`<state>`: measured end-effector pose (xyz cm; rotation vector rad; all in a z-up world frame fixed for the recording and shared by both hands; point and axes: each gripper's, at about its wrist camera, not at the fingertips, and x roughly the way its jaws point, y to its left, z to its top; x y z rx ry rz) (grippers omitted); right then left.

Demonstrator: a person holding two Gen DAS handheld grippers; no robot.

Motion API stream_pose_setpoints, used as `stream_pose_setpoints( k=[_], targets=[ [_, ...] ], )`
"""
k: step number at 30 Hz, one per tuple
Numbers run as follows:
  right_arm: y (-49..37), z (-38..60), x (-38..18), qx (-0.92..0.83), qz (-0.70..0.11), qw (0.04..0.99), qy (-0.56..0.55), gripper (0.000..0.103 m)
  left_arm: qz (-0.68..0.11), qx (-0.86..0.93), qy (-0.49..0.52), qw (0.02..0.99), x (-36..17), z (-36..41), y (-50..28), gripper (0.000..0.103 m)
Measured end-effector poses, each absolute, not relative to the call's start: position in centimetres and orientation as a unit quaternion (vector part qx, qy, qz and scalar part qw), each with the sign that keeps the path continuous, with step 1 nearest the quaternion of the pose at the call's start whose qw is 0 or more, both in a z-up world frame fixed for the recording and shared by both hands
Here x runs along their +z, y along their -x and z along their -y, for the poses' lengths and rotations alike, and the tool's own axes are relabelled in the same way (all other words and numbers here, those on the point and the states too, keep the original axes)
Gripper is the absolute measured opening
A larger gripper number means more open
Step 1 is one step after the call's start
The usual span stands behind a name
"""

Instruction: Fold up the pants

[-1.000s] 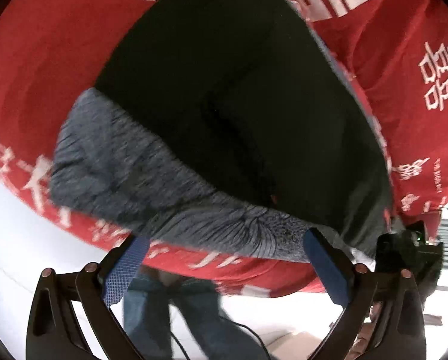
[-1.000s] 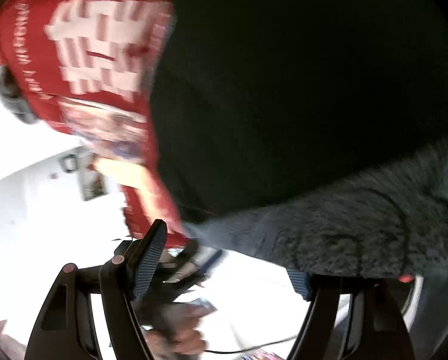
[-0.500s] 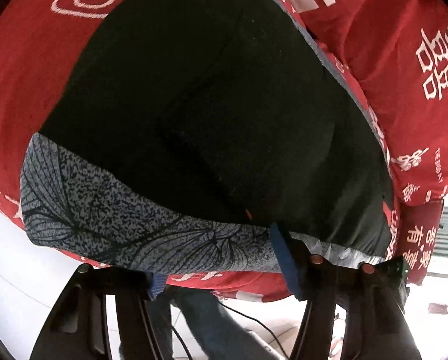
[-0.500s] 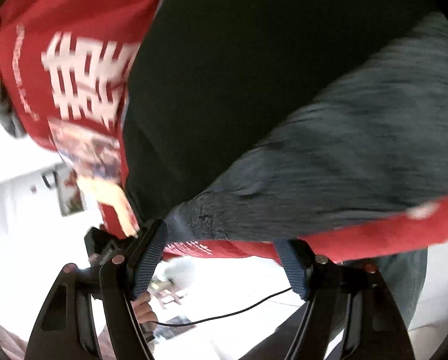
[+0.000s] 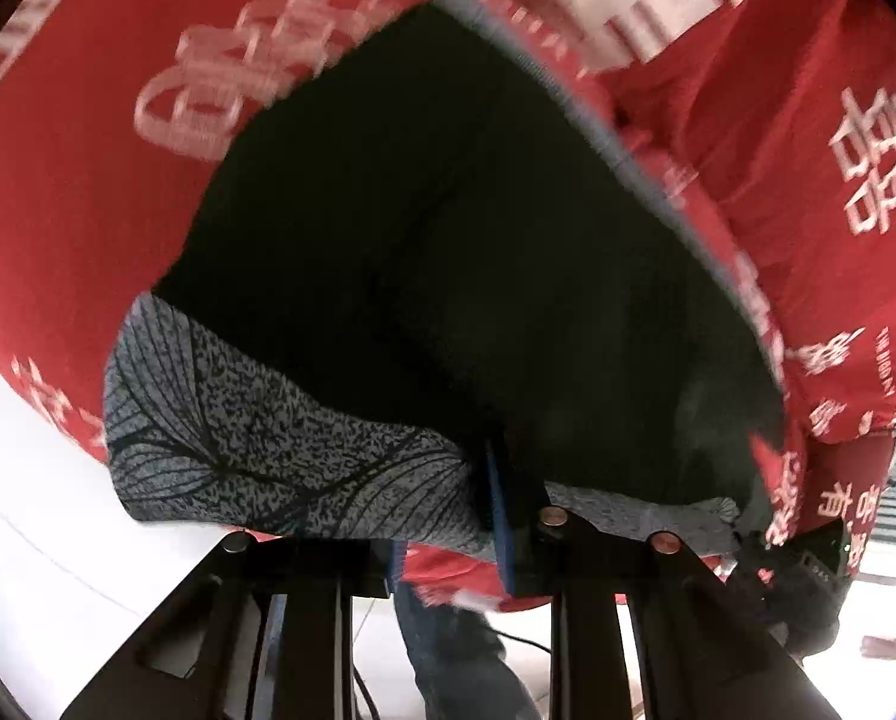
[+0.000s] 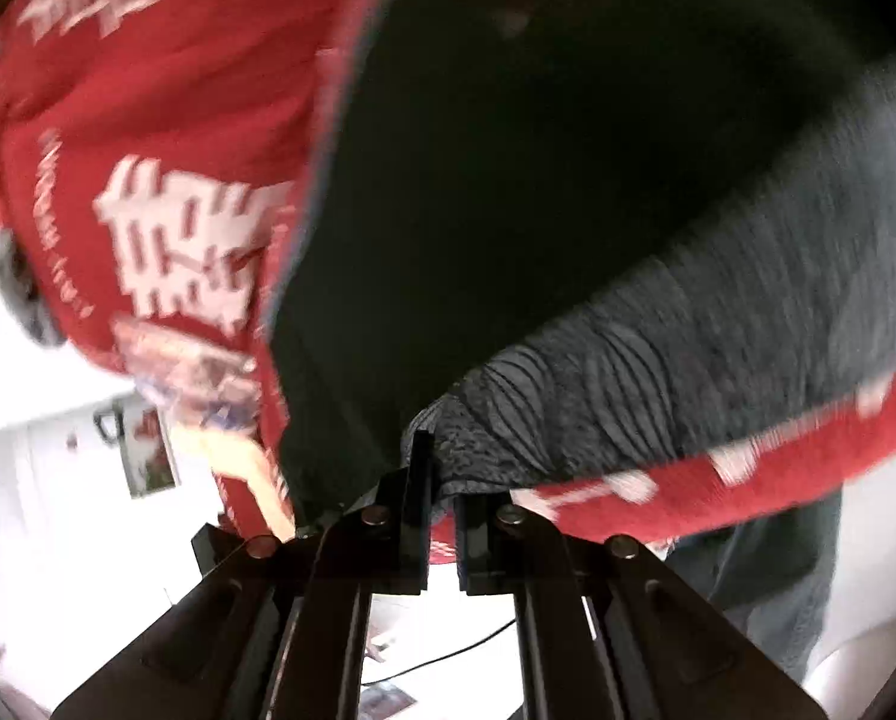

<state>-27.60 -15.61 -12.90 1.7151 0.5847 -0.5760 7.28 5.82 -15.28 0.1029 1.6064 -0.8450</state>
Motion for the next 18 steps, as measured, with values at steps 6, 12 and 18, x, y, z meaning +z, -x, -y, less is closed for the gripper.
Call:
stream_pose_setpoints(
  k=[6, 12, 18],
  targets=[
    [22.0, 26.1, -6.8, -0.188, -0.283, 0.649, -0.681, 0.006, -0.634, -0.396, -0.053, 0.663, -10.4, 1.7, -10.0, 0.024],
    [16.3, 35.2, -8.2, -0.166, -0.36, 0.669, -0.629, 0.009, -0.563, -0.35, -0.126, 0.738, -12.3, 10.6, -14.3, 0.076],
    [13.9, 41.2, -16.7, -0.167, -0.409, 0.632, -0.636, 0.012, -0.563, -0.265, -0.159, 0.766, -18.1, 14.7, -17.8, 0.091]
  ],
)
